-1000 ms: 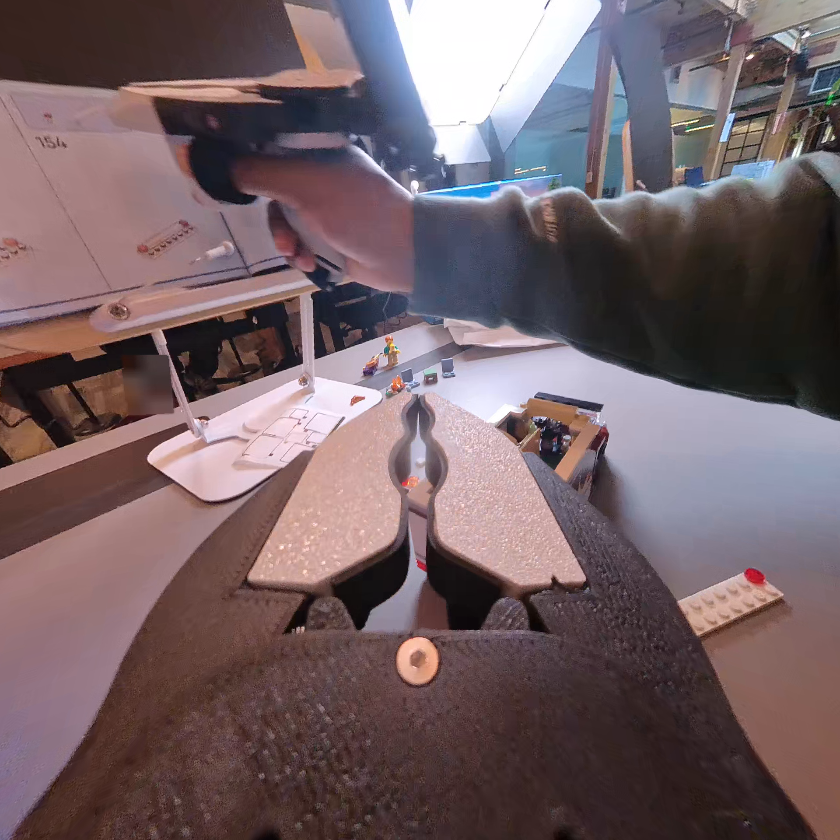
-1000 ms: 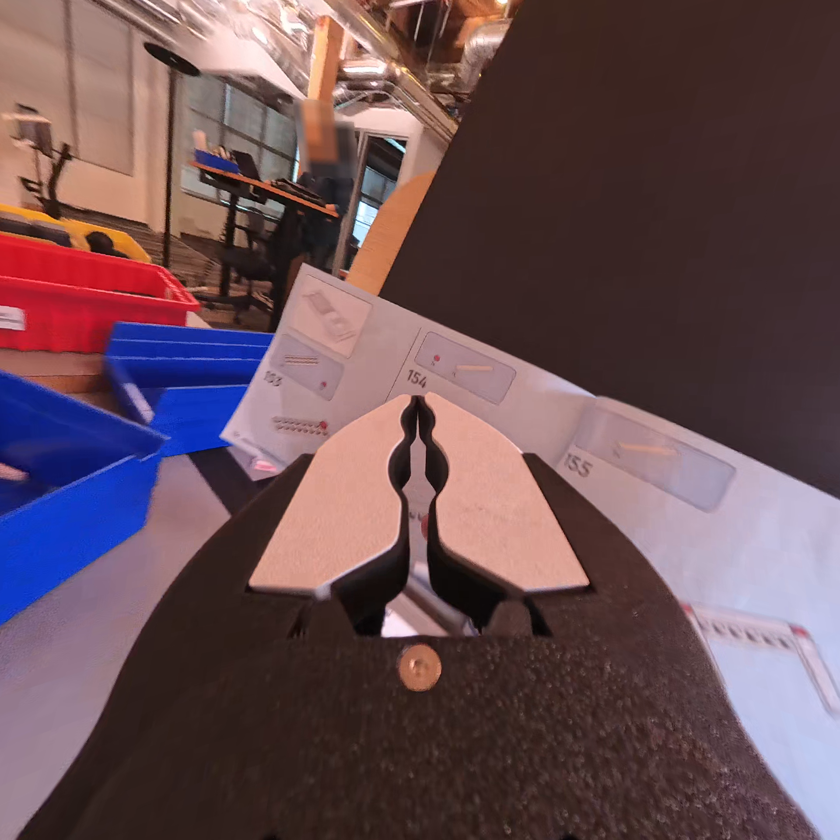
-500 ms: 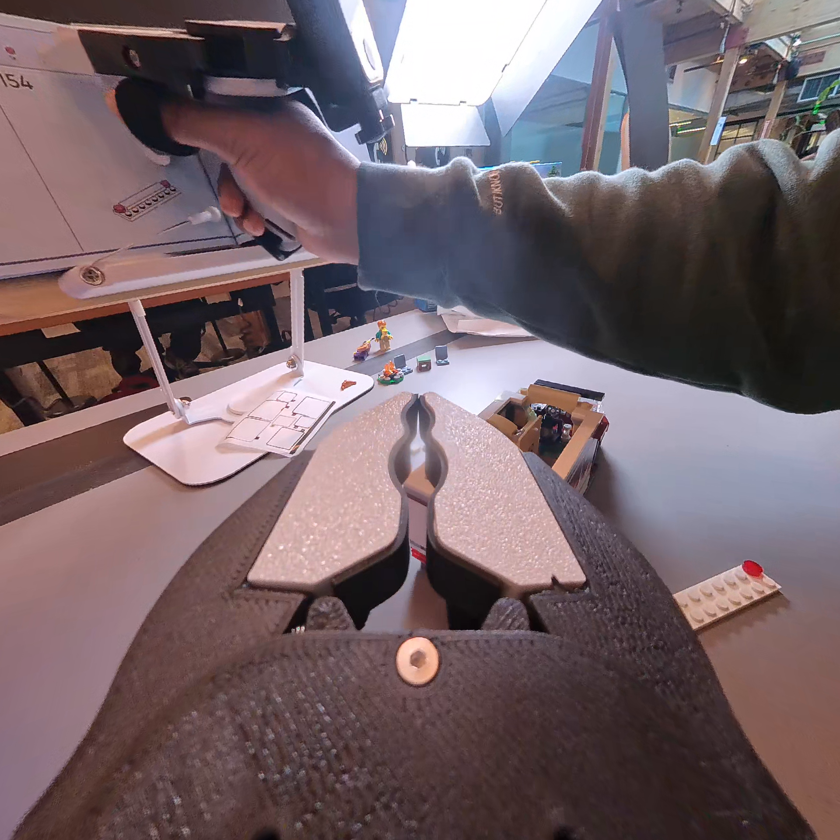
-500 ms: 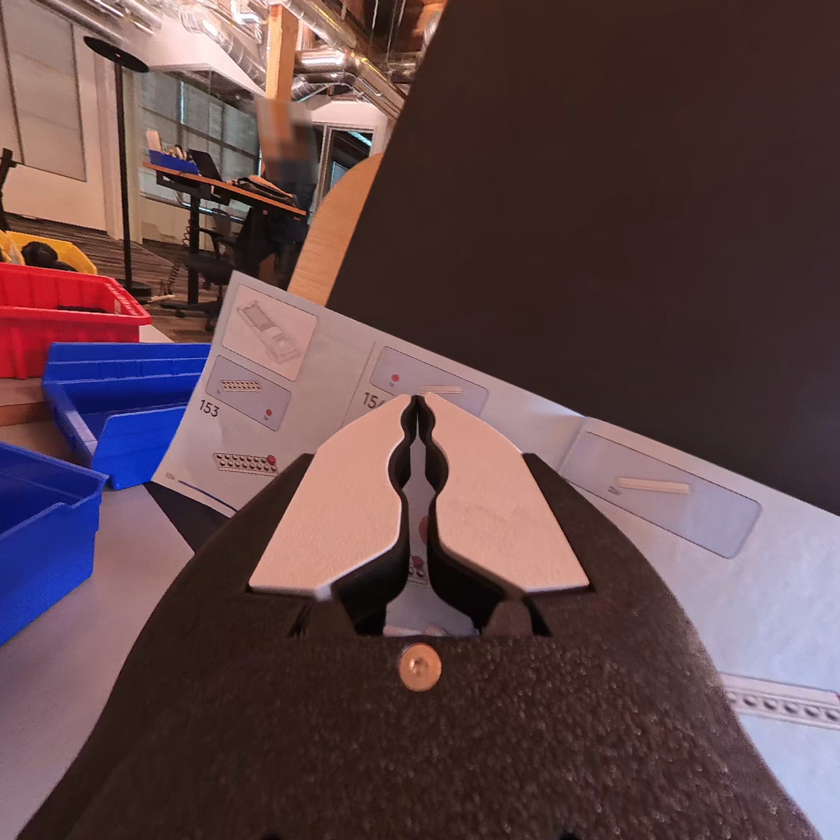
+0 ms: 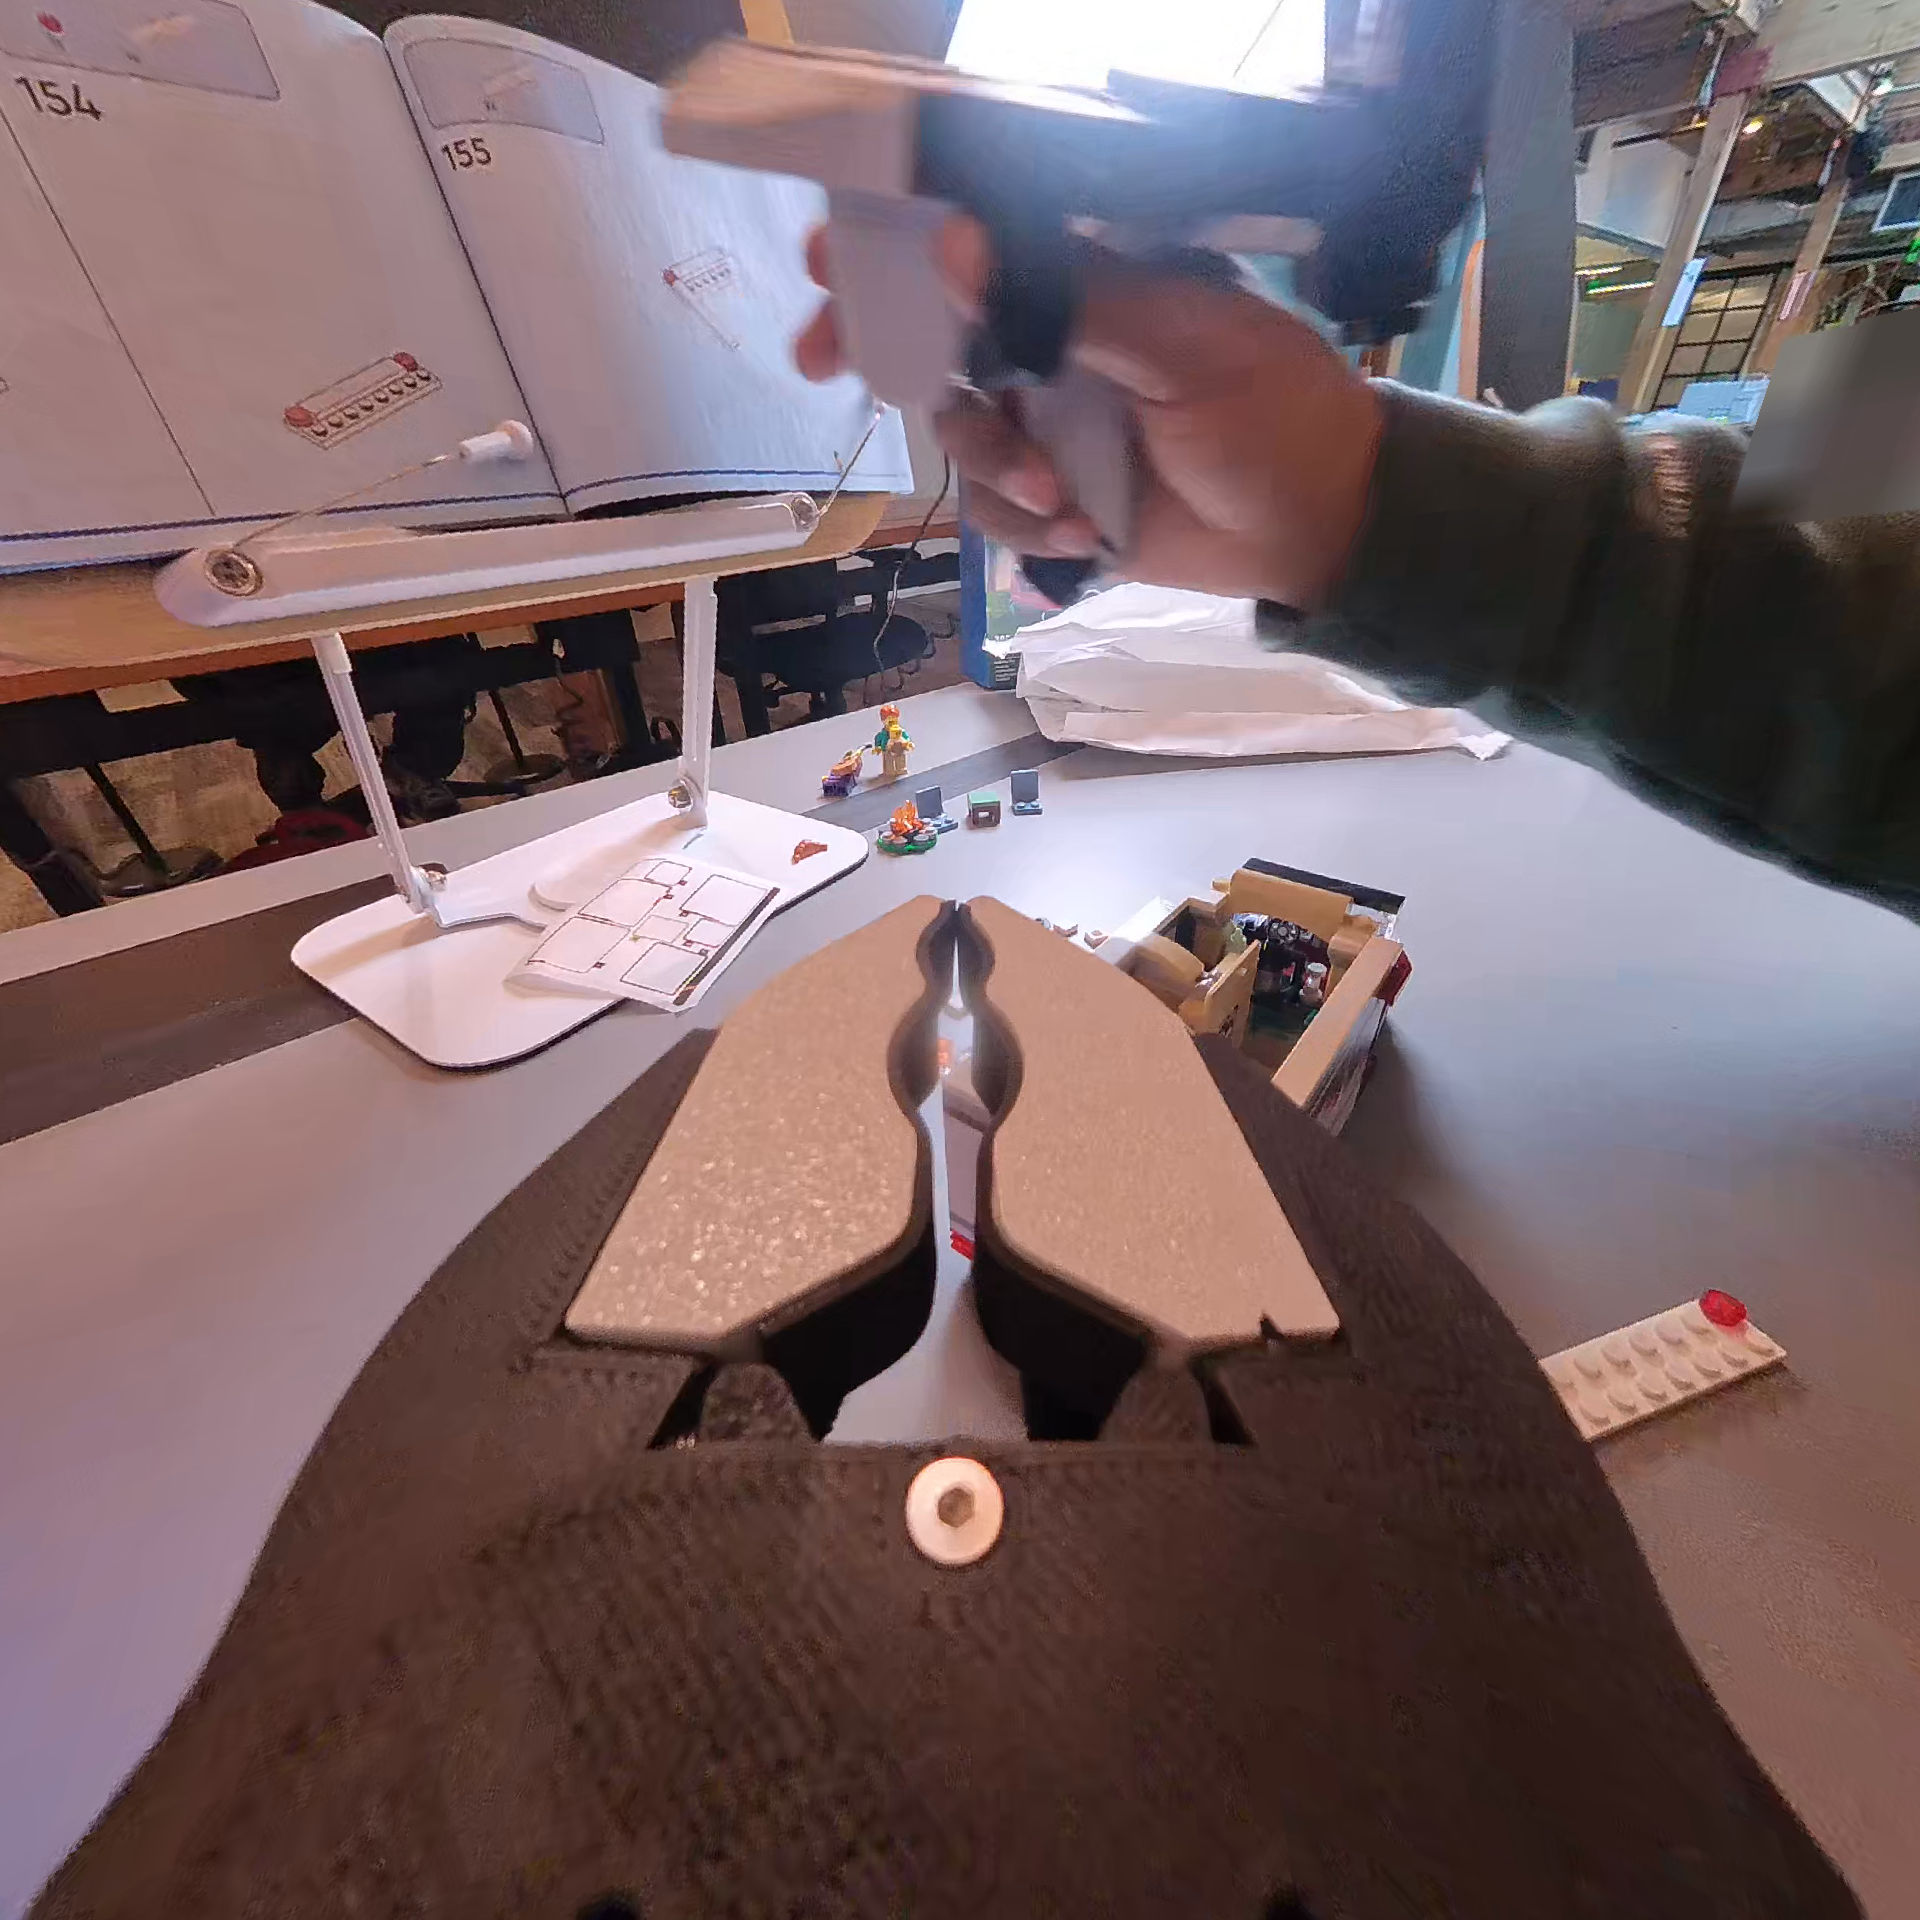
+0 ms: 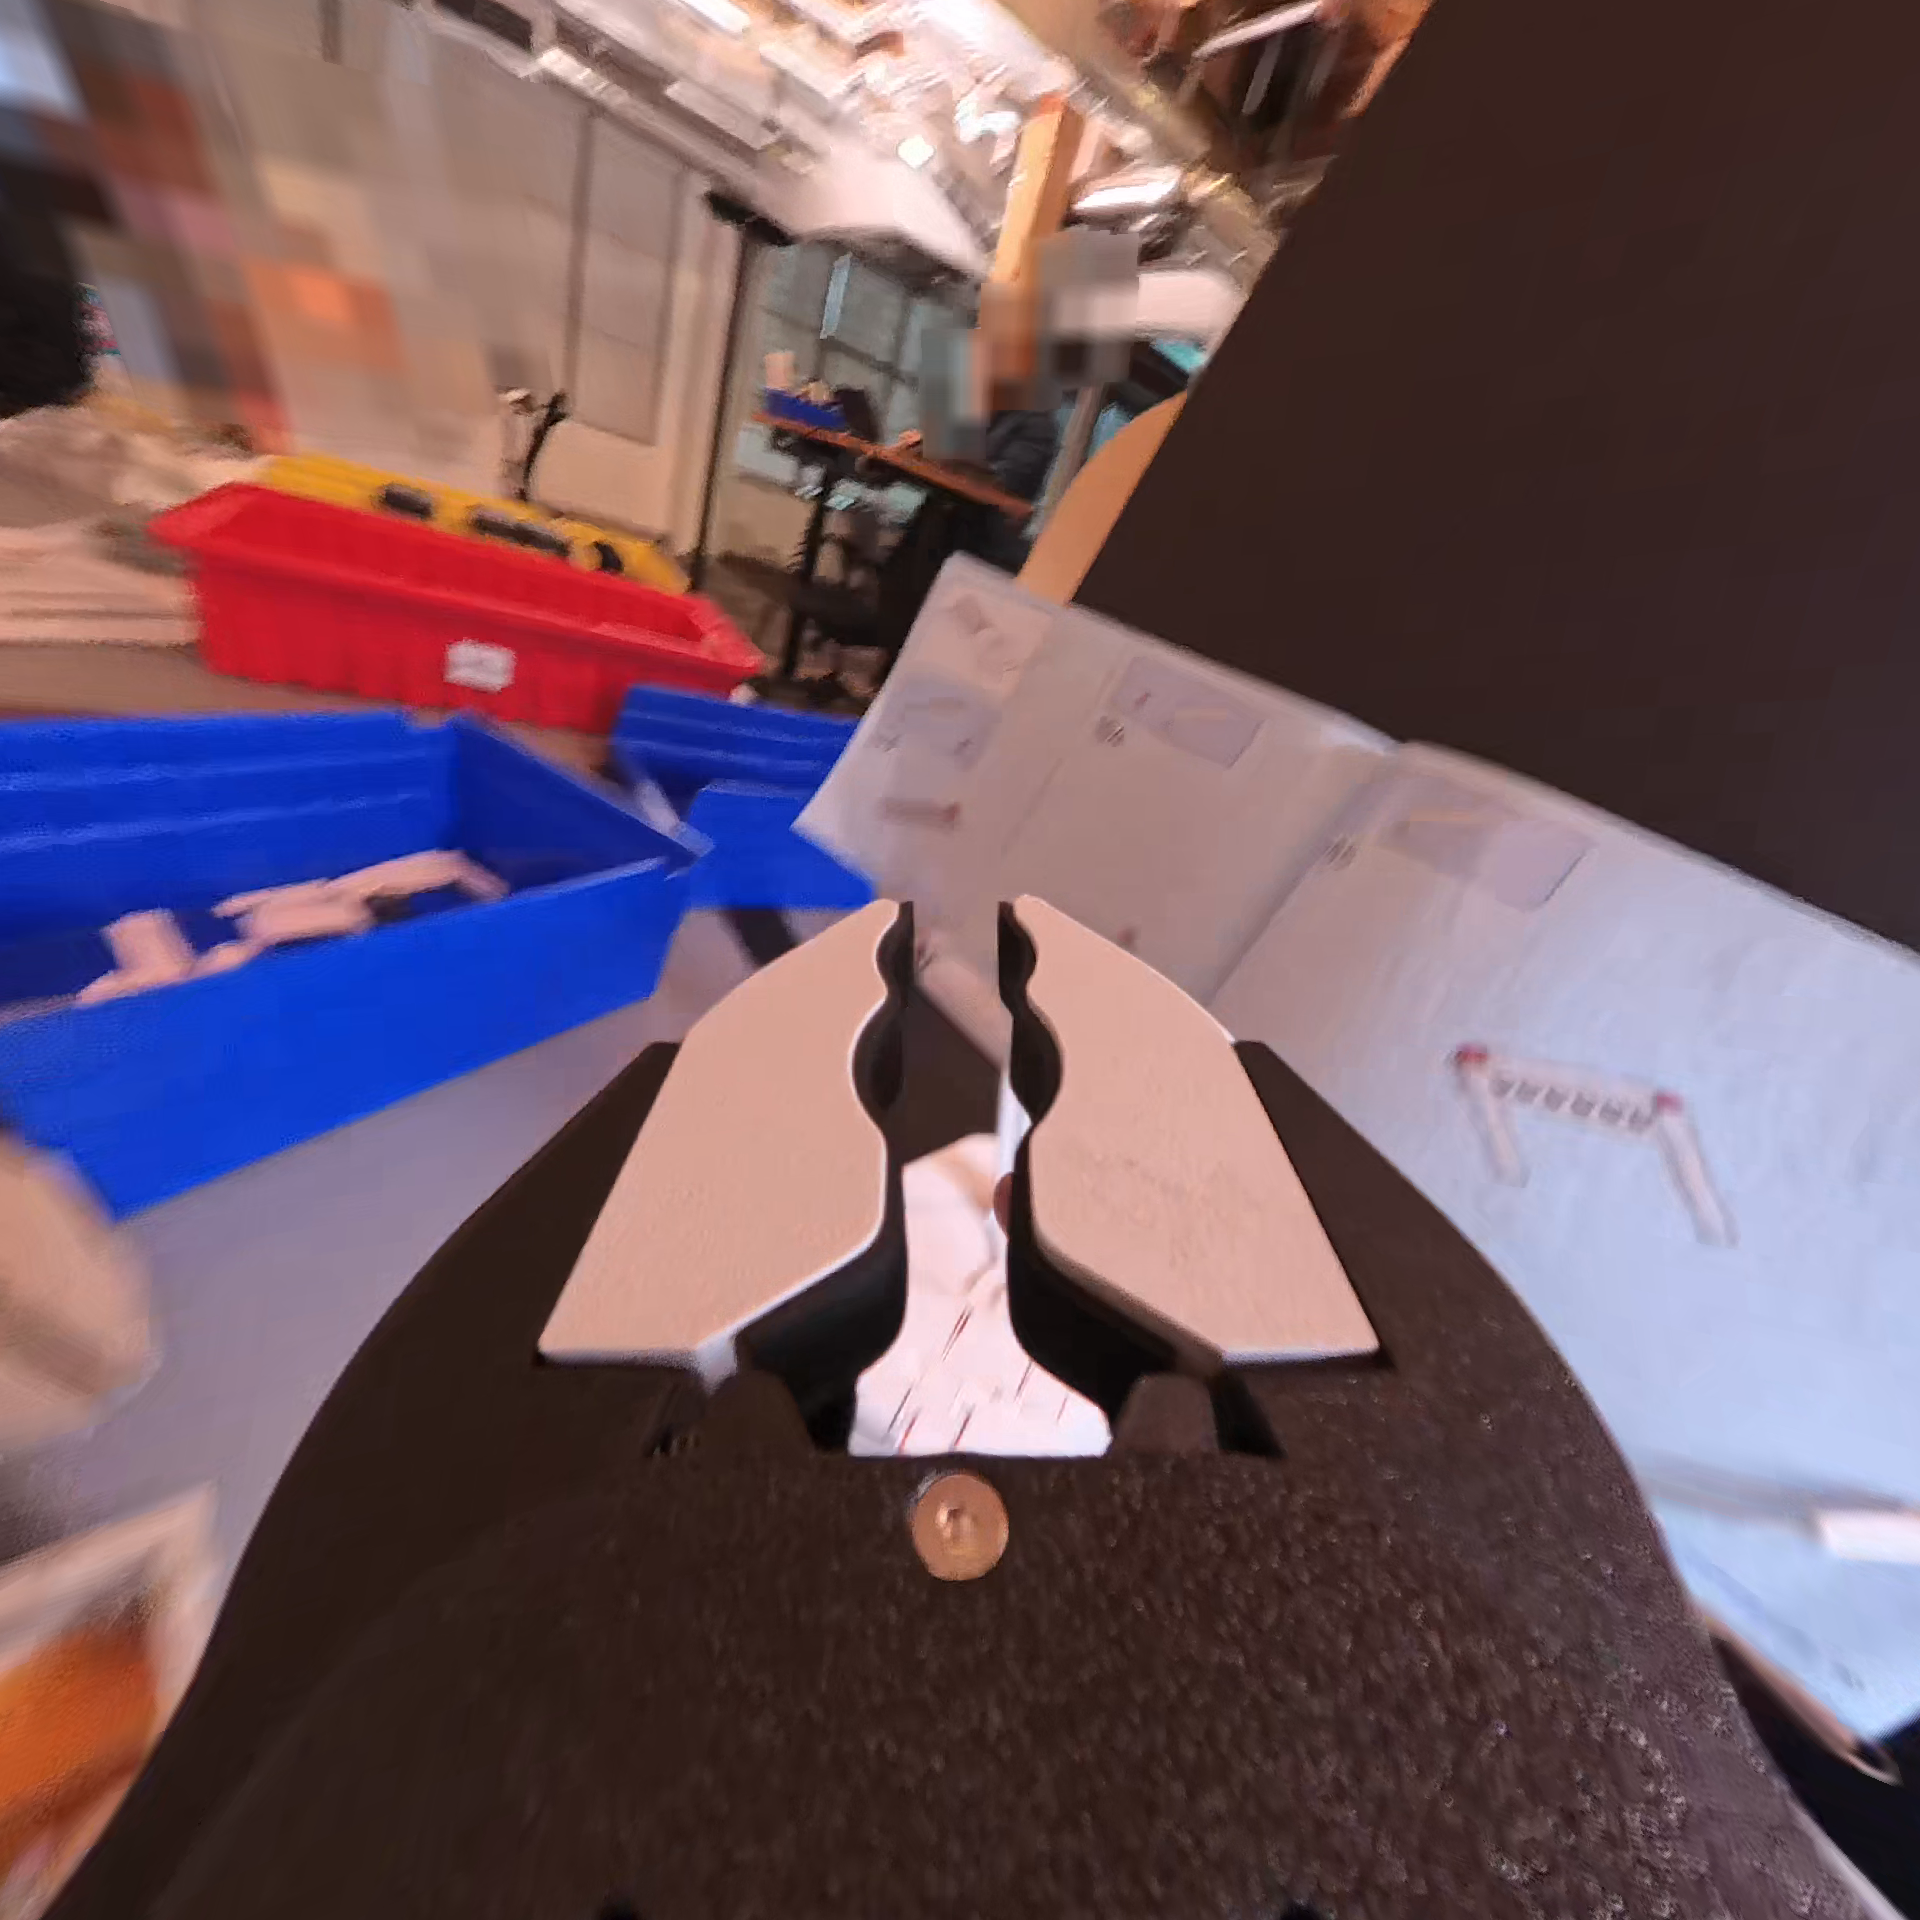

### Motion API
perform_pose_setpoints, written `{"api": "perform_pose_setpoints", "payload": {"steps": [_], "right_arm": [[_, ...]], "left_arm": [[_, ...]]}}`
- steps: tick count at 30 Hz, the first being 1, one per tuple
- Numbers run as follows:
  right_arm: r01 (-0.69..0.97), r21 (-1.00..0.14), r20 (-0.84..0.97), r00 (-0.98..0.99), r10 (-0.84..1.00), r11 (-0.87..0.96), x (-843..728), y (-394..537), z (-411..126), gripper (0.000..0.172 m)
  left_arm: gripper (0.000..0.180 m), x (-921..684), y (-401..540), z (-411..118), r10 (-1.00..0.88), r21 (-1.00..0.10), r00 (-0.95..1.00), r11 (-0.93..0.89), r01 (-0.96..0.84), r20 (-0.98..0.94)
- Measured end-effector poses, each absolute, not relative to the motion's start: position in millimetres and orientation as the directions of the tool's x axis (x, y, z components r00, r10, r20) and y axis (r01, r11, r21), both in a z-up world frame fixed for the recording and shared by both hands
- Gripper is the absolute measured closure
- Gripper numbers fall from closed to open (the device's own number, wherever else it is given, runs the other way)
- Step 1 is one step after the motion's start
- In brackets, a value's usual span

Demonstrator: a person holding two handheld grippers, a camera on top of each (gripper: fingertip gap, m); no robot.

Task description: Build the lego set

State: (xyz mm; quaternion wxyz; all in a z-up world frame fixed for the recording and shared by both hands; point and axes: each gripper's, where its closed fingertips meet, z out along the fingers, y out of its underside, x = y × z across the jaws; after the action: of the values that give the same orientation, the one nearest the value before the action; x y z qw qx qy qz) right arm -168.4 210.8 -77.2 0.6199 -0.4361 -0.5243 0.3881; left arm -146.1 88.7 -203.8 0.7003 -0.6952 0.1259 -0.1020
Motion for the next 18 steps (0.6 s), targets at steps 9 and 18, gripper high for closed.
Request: {"api": "perform_pose_setpoints", "payload": {"steps": [9,18], "right_arm": [[0.621,-0.708,0.137,-0.345,0.928,0.336,-92.6,202.5,-264.2,0.162],[0.756,-0.535,0.019,-0.436,0.9,0.378,-99.5,202.1,-312.9,0.158]], "left_arm": [[0.18,-151.8,93.8,-215.9,-0.32,-0.999,0.947,-0.042,0.009,0.022],[0.18,-151.5,95.4,-223.5,-0.35,-0.997,0.935,-0.075,0.033,0.057]]}}
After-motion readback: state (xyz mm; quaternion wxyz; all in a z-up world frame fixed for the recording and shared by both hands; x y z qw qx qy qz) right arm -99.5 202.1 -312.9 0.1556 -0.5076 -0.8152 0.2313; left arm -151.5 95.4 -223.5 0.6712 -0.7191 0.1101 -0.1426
